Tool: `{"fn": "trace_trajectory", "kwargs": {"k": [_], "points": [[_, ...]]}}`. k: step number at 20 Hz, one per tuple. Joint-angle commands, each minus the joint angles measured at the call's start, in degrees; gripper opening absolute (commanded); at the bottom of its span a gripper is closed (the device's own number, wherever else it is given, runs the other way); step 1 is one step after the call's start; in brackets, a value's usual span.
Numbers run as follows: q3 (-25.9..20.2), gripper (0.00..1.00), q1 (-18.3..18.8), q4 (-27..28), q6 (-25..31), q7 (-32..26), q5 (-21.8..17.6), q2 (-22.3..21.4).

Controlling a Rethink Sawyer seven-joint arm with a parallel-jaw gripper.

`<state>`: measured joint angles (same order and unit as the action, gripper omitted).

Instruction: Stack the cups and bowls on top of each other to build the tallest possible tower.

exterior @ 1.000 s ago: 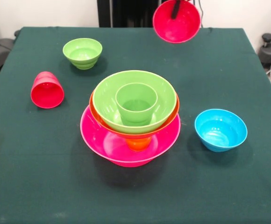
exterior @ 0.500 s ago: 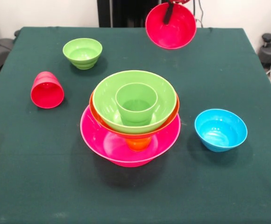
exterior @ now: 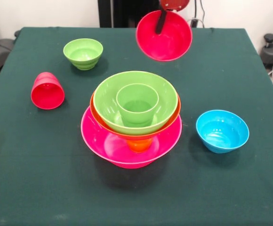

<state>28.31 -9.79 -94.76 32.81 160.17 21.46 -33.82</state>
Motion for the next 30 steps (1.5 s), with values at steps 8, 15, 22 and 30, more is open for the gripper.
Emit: {"fn": "trace_trajectory", "kwargs": {"k": [8, 15, 22, 30], "points": [[-4.86, 0.0, 7.54, 11.8, 8.59, -4.66, -7.58, 3.06], [-5.83, 0.0, 9.86, 14.3, 8.93, -4.88, -9.03, 3.43], [-7.89, 0.0, 10.28, 16.03, 9.43, -5.98, -10.66, 4.24], [-11.91, 0.0, 11.88, 19.84, 13.35, -13.67, -15.2, 4.45]]}}
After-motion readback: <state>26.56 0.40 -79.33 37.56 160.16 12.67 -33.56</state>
